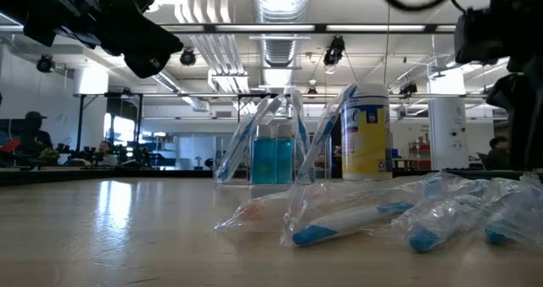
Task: Pick & Place toothbrushing station
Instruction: Put the blue toothbrush into the transparent organizer
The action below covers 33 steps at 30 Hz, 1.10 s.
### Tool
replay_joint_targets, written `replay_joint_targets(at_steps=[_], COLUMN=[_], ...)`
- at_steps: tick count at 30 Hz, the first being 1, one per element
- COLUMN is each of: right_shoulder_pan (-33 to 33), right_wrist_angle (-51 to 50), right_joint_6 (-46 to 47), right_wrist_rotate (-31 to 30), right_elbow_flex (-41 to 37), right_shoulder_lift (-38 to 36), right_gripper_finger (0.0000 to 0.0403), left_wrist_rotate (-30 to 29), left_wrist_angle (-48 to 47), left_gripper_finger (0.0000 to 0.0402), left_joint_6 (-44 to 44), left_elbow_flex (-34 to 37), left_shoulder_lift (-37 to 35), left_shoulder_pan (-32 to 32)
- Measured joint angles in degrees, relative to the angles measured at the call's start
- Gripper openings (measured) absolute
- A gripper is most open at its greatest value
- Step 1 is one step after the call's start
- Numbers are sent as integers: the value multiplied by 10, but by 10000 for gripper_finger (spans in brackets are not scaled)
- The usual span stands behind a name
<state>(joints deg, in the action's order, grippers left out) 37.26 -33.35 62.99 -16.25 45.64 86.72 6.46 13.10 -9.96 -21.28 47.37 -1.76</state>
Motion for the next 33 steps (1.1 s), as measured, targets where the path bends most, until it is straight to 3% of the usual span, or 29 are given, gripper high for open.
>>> replay_joint_targets(at_steps=[9, 20, 28, 33], right_shoulder_pan=[1, 1, 1, 1], right_wrist_angle=[-36, -16, -5, -6], right_joint_6=[41, -42, -50, -58], right_wrist_rotate=[-47, -32, -32, -32], right_elbow_flex=[-11, -15, -33, -39], right_shoulder_lift=[19, 23, 29, 28], right_gripper_finger=[177, 157, 143, 114], left_wrist_rotate=[-1, -1, -1, -1], left_wrist_angle=[3, 0, -1, -1], left_gripper_finger=[44, 44, 44, 44], left_joint_6=[11, 10, 8, 8], left_elbow_flex=[0, 0, 2, 9], left_shoulder_lift=[0, 0, 0, 0], left_shoulder_pan=[0, 0, 0, 0])
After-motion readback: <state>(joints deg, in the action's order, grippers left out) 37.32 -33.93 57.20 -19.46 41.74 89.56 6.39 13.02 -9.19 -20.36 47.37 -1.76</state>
